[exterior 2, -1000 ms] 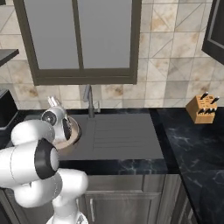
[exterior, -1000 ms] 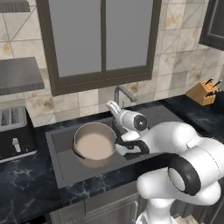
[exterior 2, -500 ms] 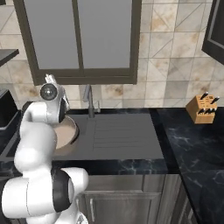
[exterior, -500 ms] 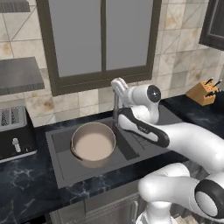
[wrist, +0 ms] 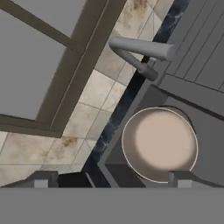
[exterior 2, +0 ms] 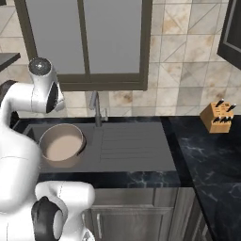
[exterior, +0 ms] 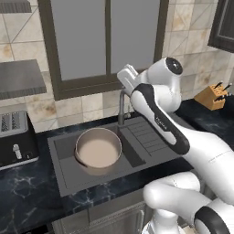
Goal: Move the pot and pan from the stove into the sink.
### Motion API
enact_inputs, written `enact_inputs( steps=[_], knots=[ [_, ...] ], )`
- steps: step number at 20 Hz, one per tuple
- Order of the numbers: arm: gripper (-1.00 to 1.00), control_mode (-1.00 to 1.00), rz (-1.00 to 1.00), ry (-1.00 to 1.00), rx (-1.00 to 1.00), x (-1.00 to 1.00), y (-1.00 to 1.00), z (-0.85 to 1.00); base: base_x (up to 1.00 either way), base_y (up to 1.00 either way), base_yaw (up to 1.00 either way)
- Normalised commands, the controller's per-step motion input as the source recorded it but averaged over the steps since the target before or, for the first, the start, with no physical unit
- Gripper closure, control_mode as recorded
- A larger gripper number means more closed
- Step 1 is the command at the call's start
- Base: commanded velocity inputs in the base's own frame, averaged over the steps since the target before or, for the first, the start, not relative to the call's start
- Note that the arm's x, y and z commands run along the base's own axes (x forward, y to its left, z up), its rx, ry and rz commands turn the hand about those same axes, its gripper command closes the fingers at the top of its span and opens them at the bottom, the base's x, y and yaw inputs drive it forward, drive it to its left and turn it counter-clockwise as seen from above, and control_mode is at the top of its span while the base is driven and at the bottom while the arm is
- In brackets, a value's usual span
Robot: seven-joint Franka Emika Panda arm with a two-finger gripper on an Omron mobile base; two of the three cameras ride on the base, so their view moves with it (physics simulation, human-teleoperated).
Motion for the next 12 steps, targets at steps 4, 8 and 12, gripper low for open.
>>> enact_inputs(
  steps=[4, 8, 12],
  knots=[
    [-1.00, -1.00, 0.13, 0.03, -0.04, -0.96, -0.02, 0.33, 0.00, 0.00, 0.00],
    [-1.00, -1.00, 0.16, 0.00, -0.02, -0.99, -0.10, 0.27, 0.00, 0.00, 0.00],
    [-1.00, -1.00, 0.14, -0.05, 0.00, -0.99, -0.24, 0.16, 0.00, 0.00, 0.00]
  ],
)
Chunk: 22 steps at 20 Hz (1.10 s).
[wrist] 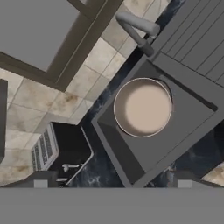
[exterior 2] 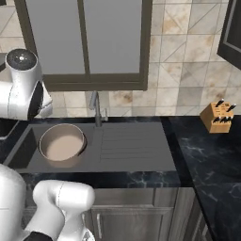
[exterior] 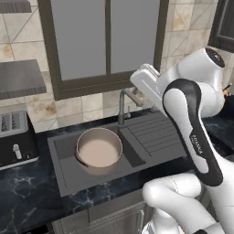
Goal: Move the pot and pan from the stove into the sink.
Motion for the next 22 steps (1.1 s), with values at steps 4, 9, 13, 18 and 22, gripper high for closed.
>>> enact_inputs(
  steps=[4, 9, 13, 18, 22],
  knots=[
    [-1.00, -1.00, 0.10, -0.22, 0.00, -0.88, -0.33, 0.06, 0.00, 0.00, 0.00],
    [-1.00, -1.00, 0.11, -0.38, -0.09, -0.61, -0.23, -0.17, 0.00, 0.00, 0.00],
    [-1.00, -1.00, 0.12, -0.19, -0.20, -0.07, -0.02, -0.40, 0.00, 0.00, 0.00],
    [-1.00, -1.00, 0.01, 0.00, -0.01, 0.00, 0.00, -0.02, 0.00, 0.00, 0.00],
    [-1.00, 1.00, 0.00, 0.00, 0.00, -0.01, 0.00, 0.00, -0.17, 0.00, 0.01]
  ],
)
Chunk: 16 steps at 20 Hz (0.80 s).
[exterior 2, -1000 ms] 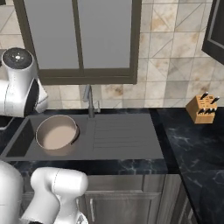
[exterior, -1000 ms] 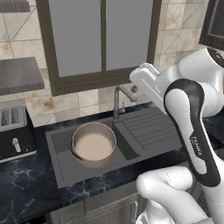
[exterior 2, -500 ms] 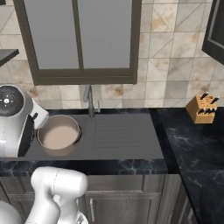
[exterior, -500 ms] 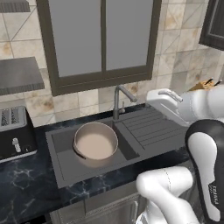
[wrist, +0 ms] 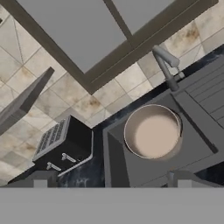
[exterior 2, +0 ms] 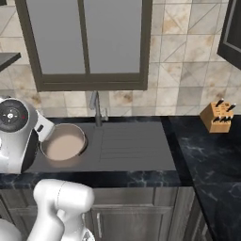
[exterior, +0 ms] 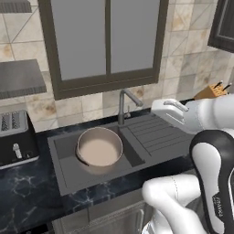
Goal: Move the pot and pan from the stove into the sink.
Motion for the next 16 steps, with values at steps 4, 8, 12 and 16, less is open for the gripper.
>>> enact_inputs(
  steps=[4, 8, 12, 16],
  knots=[
    [-1.00, 1.00, 0.00, 0.00, 0.00, 0.00, 0.00, 0.00, -0.87, -0.18, 0.04],
    [-1.00, 1.00, 0.00, 0.00, 0.00, 0.00, 0.00, 0.00, -0.99, -0.29, 0.03],
    [-1.00, 1.00, 0.00, 0.00, 0.00, 0.00, 0.00, 0.00, -0.63, -0.41, -0.13],
    [-1.00, 1.00, 0.00, 0.00, 0.00, 0.00, 0.00, 0.00, -0.03, -0.32, -0.39]
  ],
)
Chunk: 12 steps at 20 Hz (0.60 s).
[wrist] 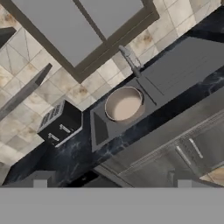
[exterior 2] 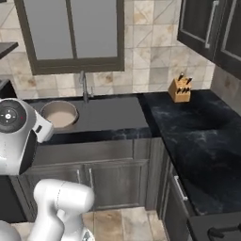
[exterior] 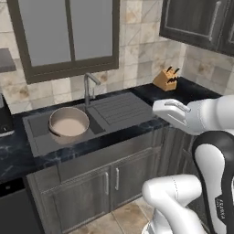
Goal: Move the pot and pan from the stove into the sink.
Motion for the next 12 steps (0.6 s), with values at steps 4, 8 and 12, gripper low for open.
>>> enact_inputs(
  steps=[4, 8, 12],
  knots=[
    [-1.00, 1.00, 0.00, 0.00, 0.00, 0.00, 0.00, 0.00, 0.00, -0.15, -0.48],
    [-1.00, 1.00, 0.00, 0.00, 0.00, 0.00, 0.00, 0.00, 0.02, -0.11, -0.50],
    [-1.00, 1.00, 0.00, 0.00, 0.00, 0.00, 0.00, 0.00, 0.02, -0.10, -0.50]
  ],
)
